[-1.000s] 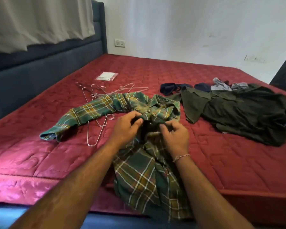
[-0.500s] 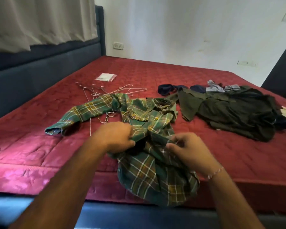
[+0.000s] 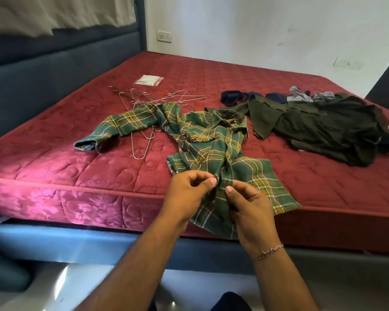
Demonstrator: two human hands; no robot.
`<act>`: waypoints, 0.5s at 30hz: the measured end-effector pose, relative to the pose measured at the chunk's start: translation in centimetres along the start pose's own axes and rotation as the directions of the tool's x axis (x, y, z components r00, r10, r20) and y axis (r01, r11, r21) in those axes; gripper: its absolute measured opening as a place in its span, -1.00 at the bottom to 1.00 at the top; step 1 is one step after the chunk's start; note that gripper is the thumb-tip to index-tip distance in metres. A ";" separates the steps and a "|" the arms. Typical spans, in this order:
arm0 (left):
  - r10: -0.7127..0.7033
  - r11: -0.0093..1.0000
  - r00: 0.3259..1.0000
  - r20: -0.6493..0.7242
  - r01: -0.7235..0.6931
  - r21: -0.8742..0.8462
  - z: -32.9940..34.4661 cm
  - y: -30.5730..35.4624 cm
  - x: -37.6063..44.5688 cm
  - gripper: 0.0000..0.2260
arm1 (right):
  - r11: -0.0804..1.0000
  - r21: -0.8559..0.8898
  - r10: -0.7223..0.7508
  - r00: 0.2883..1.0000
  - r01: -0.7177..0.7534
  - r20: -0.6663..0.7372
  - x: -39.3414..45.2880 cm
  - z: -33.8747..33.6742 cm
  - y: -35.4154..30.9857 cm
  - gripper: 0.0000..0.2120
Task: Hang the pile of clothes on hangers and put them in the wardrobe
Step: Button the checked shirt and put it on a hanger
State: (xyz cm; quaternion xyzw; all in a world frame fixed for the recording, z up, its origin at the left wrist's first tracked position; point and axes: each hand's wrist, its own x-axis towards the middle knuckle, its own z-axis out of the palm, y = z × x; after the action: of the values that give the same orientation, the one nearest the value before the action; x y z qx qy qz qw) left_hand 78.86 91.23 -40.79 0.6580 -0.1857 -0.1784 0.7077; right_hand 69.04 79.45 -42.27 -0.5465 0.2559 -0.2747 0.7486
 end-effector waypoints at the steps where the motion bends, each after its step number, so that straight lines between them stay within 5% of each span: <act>1: -0.009 1.000 1.000 -0.004 0.009 0.002 0.3 -0.1 -0.1 -0.93 | 1.000 0.011 0.010 1.000 -0.010 0.002 -0.2 0.2 0.0 -0.83; 15: -0.076 0.997 0.997 0.006 0.076 -0.020 1.2 0.1 -0.4 -0.89 | 0.996 -0.041 -0.075 0.997 0.075 0.003 -0.7 1.3 -0.8 -0.88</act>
State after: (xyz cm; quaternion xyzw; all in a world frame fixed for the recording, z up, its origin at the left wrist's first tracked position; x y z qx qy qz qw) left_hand 77.97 90.42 -40.60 0.6569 -0.1605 -0.2087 0.7065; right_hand 69.31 80.63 -41.09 -0.5712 0.2401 -0.2970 0.7265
